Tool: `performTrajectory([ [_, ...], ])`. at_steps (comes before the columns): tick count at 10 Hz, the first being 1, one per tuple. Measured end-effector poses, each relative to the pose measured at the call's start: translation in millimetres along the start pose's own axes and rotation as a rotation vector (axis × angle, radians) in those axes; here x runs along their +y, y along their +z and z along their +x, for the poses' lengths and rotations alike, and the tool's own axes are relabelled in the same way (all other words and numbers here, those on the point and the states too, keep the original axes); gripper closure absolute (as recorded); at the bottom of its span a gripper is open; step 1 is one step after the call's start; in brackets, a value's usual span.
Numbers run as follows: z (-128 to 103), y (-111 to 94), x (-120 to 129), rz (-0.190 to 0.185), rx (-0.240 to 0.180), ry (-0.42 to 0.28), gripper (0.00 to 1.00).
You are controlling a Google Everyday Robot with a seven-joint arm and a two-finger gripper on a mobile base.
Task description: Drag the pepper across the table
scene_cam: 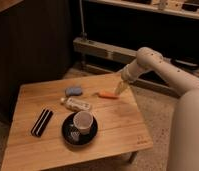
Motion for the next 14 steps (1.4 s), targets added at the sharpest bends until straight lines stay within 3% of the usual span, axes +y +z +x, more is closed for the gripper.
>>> performTrajectory([
  [3,8.2,20.5,9.0,0.002,-0.02,0.018,0.2],
  [7,19.5,48.1,14.6,0.005,0.013,0.055,0.21],
  [8,19.8,50.7,13.3,0.003,0.016,0.061,0.25],
  [12,21.6,66.3,5.8,-0.027,0.031,0.076,0.64],
  [14,23.0,76.5,3.4,-0.045,0.047,0.071,0.7],
])
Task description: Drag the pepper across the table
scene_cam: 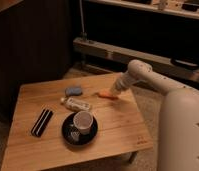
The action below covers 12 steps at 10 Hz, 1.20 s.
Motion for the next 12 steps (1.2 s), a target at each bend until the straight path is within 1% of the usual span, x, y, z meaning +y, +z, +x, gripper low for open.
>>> performTrajectory([
  [2,2.5,8.3,-0.3,-0.016,0.018,-0.006,0.69],
  [3,4.5,11.3,0.5,-0.025,0.026,-0.008,0.63],
  [4,6.7,14.0,1.3,-0.033,0.034,-0.01,0.5],
  [5,6.8,13.2,0.5,-0.031,0.036,-0.011,0.43],
  [6,8.8,12.7,0.6,-0.032,0.039,-0.01,0.39],
  [9,10.4,8.9,-2.1,-0.027,0.044,-0.009,0.38],
  [12,11.6,13.2,-3.7,-0.03,0.047,-0.007,0.38],
])
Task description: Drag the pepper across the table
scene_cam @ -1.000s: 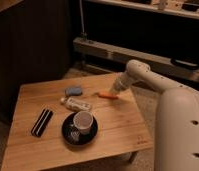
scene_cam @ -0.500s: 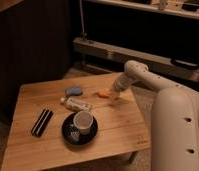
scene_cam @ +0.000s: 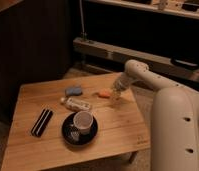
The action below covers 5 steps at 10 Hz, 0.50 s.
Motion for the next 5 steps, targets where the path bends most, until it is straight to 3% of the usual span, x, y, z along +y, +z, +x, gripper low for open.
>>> performTrajectory([
  [5,6.6,12.3,-4.0,0.011,0.0,0.016,0.38],
])
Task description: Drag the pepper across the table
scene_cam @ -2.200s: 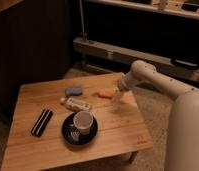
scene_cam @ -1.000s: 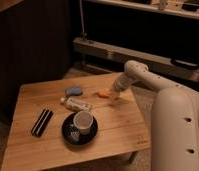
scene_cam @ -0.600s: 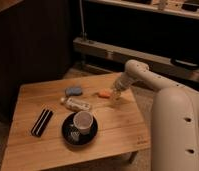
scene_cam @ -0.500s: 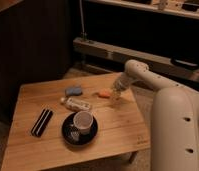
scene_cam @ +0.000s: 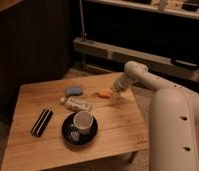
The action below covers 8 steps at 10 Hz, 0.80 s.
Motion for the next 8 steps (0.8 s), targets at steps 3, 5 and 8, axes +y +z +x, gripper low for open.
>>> performTrajectory([
  [3,3.2,4.0,-1.3,-0.002,0.004,0.011,0.38],
  [5,3.4,5.3,-2.2,-0.008,0.002,0.018,0.38],
  [8,-0.5,5.7,-4.1,-0.013,0.001,0.02,0.4],
])
